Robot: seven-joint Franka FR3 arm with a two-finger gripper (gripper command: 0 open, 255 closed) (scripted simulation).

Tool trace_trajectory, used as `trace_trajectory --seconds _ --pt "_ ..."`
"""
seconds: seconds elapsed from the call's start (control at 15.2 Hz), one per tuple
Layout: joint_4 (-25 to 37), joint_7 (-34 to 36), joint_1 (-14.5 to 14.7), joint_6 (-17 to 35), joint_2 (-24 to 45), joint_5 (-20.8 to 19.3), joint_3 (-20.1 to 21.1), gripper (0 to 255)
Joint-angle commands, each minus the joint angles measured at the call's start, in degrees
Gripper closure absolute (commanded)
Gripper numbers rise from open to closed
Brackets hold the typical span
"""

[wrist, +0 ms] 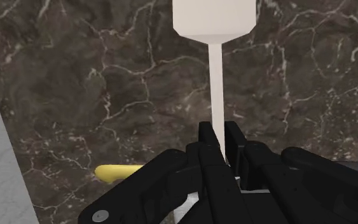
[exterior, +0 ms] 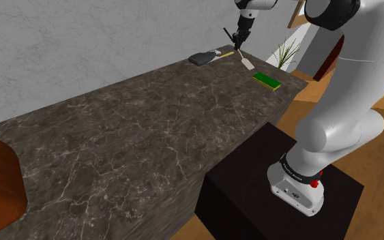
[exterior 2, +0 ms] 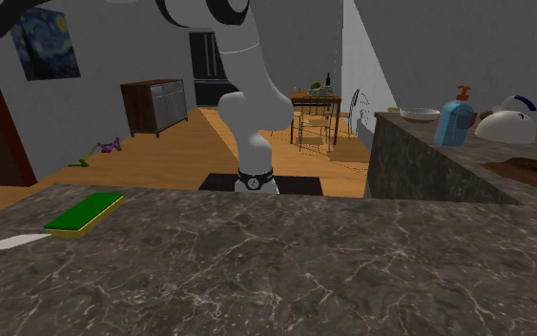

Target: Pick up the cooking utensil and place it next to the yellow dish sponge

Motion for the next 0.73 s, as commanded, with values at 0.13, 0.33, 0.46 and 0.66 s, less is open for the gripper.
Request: trace_trajectory --seconds 0.13,0.33,0.46,0.66 --pt "7.7 -4.5 -3.4 -2.9 5.0 1.1 -1.0 255" --pt "15.2 -7.3 -6.1 -5.8 9.8 1.9 -1.6 255" --pt "15.4 -7.7 -6.3 -5.4 10.4 2.0 -1.6 255" --pt "13.7 -7.8 -6.3 -3.3 10.8 2.1 -1.5 255"
